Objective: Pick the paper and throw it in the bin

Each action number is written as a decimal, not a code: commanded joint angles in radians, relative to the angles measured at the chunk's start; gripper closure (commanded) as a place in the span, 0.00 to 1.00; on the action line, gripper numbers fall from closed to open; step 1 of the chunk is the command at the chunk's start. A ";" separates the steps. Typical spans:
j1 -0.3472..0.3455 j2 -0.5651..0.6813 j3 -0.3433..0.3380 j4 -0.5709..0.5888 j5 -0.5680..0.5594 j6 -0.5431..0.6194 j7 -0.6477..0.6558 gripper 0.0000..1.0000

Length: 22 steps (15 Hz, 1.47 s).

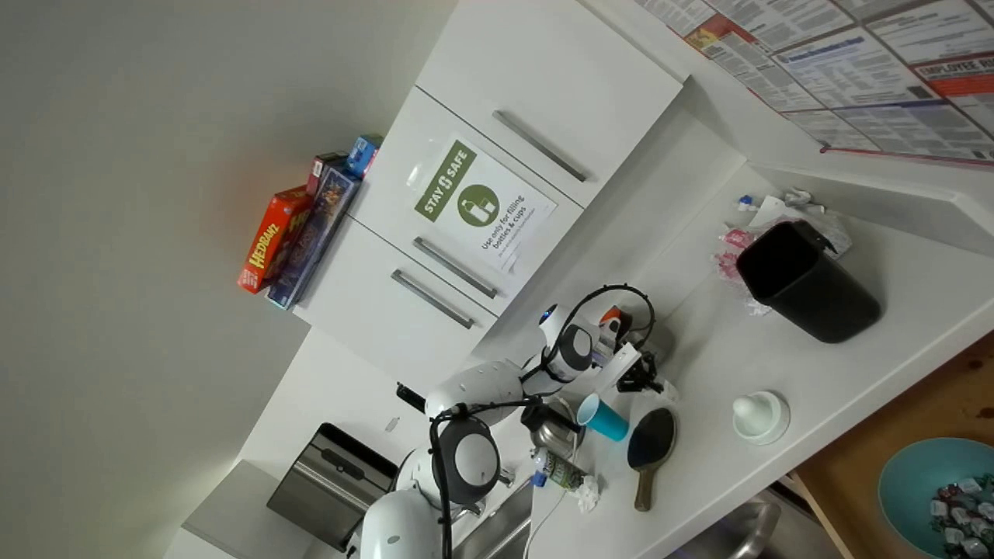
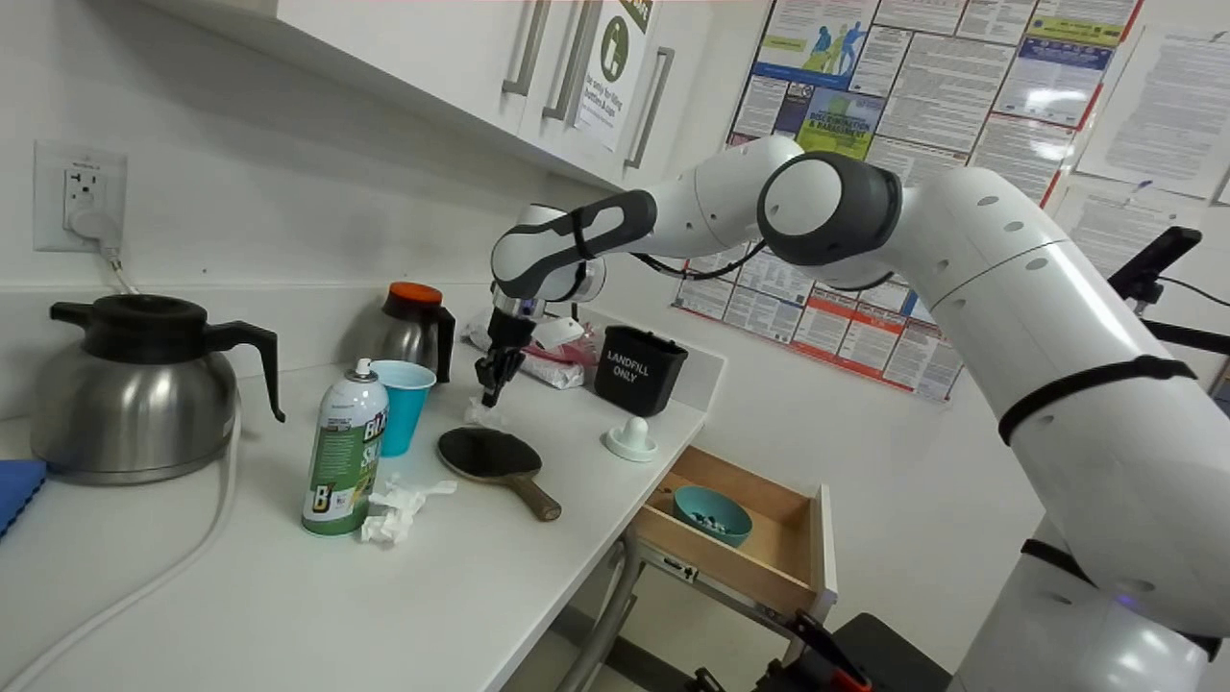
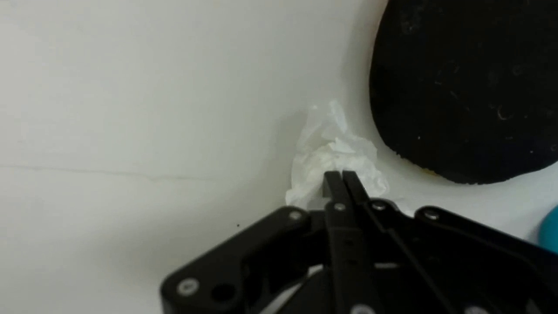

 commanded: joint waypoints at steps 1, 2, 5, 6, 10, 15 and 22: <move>0.003 0.009 -0.008 0.036 -0.023 -0.040 -0.004 1.00; 0.002 0.001 -0.010 0.025 -0.025 -0.034 0.000 1.00; 0.005 -0.057 -0.040 -0.044 -0.026 -0.013 0.080 1.00; 0.000 -0.094 -0.049 -0.086 -0.019 0.003 0.114 1.00; -0.020 -0.245 -0.089 -0.234 0.004 0.059 0.264 1.00; -0.041 -0.444 -0.186 -0.399 -0.022 0.141 0.436 1.00; -0.074 -0.551 -0.360 -0.478 -0.151 0.281 0.679 1.00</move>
